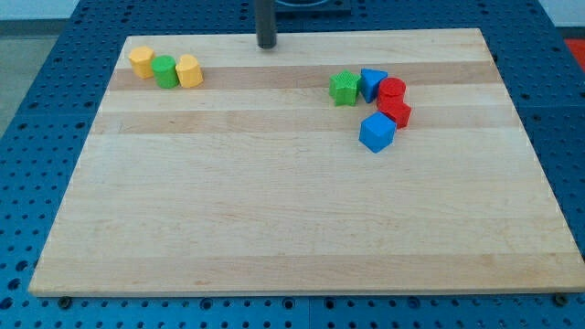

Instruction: Push yellow hexagon yellow heart and green circle slightly right

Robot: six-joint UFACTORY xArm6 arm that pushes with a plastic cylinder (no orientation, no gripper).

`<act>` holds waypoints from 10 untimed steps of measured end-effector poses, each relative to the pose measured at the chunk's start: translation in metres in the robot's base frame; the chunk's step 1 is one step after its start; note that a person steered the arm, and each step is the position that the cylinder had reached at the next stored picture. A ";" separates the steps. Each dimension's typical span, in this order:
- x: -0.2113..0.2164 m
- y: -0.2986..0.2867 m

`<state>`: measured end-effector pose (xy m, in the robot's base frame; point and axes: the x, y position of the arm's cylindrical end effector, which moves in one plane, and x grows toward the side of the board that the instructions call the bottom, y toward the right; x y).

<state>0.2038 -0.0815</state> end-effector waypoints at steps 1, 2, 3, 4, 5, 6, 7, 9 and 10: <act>-0.012 -0.041; -0.012 -0.051; -0.012 -0.051; -0.011 -0.050; -0.012 -0.051; -0.012 -0.057; -0.013 -0.077; -0.012 -0.163; -0.009 -0.207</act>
<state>0.1952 -0.2890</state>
